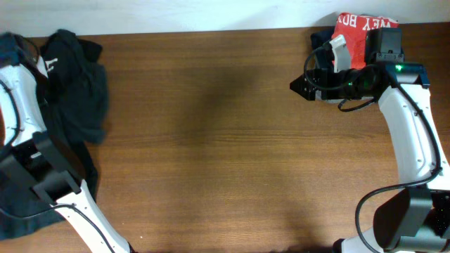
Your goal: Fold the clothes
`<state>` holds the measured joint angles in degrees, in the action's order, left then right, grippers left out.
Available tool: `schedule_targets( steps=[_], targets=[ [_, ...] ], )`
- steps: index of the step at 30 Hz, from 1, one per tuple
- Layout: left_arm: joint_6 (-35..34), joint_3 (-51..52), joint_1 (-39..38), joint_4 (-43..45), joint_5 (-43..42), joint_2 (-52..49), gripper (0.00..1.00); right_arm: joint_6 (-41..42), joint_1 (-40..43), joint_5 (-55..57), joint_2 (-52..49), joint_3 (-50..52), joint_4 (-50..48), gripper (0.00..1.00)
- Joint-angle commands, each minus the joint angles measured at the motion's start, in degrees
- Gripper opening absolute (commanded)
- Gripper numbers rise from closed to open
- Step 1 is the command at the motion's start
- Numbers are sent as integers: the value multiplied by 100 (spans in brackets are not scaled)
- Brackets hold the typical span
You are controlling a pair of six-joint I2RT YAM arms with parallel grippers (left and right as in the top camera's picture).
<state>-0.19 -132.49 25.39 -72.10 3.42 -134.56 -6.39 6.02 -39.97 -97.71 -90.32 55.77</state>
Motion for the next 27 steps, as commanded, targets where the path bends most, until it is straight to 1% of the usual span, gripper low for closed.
schedule_targets(
  steps=[1,8,14,17,20,22,24,27],
  targets=[
    [-68,-892,-164,-522,-522,55,1,-35,33,11,-17,-129,-4,96],
    [-26,-2583,-796,-1744,-918,55,1,-31,33,9,-17,-129,4,96],
    [2,-3628,-1751,-2149,-927,55,1,-11,33,4,-17,-129,4,96],
    [22,-3799,-2522,-2098,-925,55,1,-13,33,2,-17,-129,4,96],
    [109,-3797,-2992,-2020,-925,52,1,-13,33,4,-17,-129,7,96],
    [269,-3799,-3257,-1963,-841,52,1,-13,33,7,-17,-129,7,96],
    [280,-3799,-3464,-1895,-507,52,2,-15,33,7,-17,-129,22,96],
    [275,-3799,-3576,-1840,-146,52,2,-17,33,9,-17,-129,44,96]
  ],
)
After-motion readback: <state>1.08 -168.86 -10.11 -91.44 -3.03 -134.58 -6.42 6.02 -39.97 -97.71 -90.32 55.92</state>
